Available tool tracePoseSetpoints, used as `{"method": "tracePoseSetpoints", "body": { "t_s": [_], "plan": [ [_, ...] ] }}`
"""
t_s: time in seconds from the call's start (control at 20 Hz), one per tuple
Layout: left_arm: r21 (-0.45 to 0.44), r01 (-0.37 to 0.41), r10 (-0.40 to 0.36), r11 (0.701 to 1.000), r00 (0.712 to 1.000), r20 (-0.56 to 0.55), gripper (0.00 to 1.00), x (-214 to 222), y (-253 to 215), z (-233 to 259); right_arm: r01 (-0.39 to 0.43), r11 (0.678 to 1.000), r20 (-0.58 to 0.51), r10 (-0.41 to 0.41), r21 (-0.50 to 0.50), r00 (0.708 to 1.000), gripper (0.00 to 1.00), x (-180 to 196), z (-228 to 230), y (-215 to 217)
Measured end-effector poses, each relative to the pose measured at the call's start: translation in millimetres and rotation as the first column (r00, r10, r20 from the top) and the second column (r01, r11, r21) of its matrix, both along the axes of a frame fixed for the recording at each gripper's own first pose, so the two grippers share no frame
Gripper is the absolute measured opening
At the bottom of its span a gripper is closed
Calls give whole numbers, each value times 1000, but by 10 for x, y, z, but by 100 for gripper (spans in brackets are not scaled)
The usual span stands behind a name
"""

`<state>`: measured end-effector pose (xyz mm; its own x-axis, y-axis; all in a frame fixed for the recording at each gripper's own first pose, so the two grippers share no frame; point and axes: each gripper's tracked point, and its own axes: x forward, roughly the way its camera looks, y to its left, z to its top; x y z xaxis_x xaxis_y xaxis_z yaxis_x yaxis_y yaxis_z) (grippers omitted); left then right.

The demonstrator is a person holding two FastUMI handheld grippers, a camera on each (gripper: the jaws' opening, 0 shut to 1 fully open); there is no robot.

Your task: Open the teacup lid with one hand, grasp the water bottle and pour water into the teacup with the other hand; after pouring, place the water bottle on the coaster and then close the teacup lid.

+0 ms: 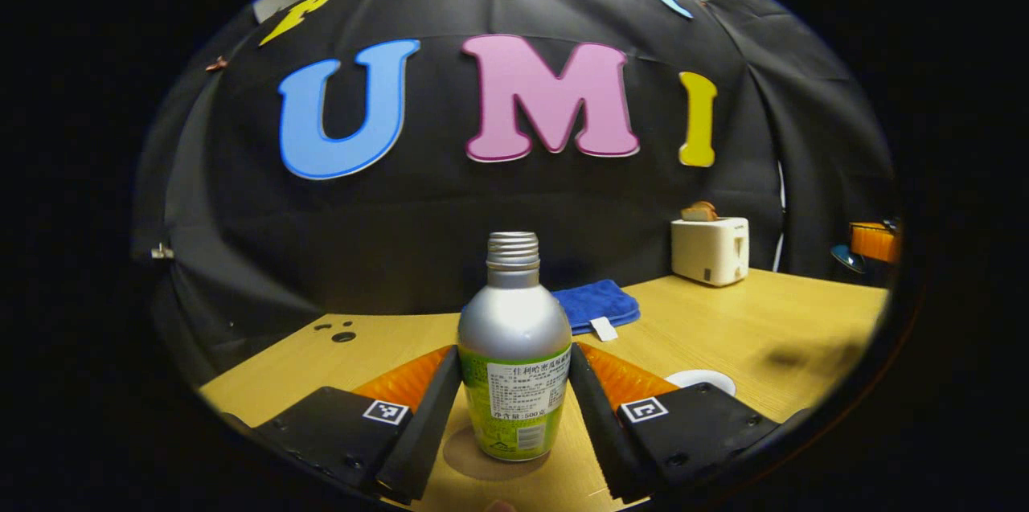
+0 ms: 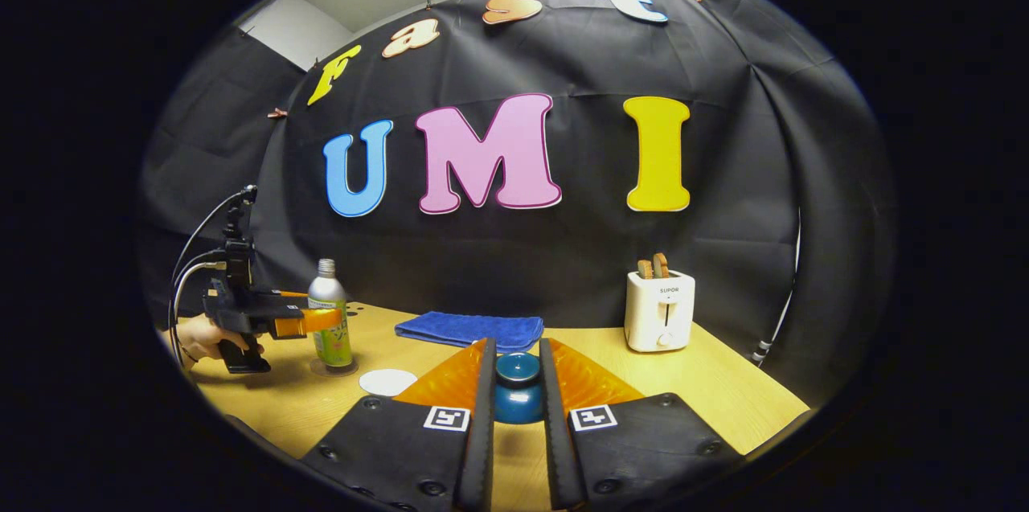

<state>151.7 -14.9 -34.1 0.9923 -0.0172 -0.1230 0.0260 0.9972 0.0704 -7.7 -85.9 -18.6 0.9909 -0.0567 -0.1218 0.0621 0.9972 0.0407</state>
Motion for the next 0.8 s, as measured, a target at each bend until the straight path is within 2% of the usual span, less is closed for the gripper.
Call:
{"method": "tracePoseSetpoints", "body": {
  "t_s": [0.15,0.2,0.25,0.3,0.35,0.45,0.5,0.55,0.6,0.65,0.8],
  "plan": [
    [-88,-44,42,995,999,-18,81,27,232,-150,-4,1000,-6,4,3,1000,31,8,-20,19],
    [-101,-50,47,994,998,-29,81,26,263,-192,-4,1000,-7,4,1,1000,36,8,-23,19],
    [-108,-55,51,993,998,-35,81,39,261,-218,-3,1000,-7,2,-2,1000,31,11,-24,17],
    [-116,-55,53,992,998,-20,81,63,253,-170,-1,1000,-6,1,-3,1000,31,16,-21,11],
    [-116,-56,55,992,998,-15,81,39,245,-162,-1,1000,-6,1,-3,1000,26,18,-20,12],
    [-109,-47,44,993,998,-35,82,22,244,-219,-4,1000,-13,4,-1,1000,36,20,-56,29],
    [-107,-35,31,994,999,-42,82,18,243,-218,-5,1000,-16,5,-2,1000,31,24,-70,32],
    [-106,-30,24,994,998,-50,83,25,247,-237,-6,1000,-19,6,-1,1000,36,28,-78,39],
    [-100,-29,23,995,998,-56,84,23,276,-244,-9,1000,-21,9,1,1000,31,35,-95,52],
    [-100,-26,21,995,998,-55,98,49,267,-301,-13,1000,-23,13,3,1000,31,42,-109,68],
    [-96,-20,15,995,999,-52,97,-18,237,-274,-33,999,-29,34,18,999,31,64,-147,169]
  ]
}}
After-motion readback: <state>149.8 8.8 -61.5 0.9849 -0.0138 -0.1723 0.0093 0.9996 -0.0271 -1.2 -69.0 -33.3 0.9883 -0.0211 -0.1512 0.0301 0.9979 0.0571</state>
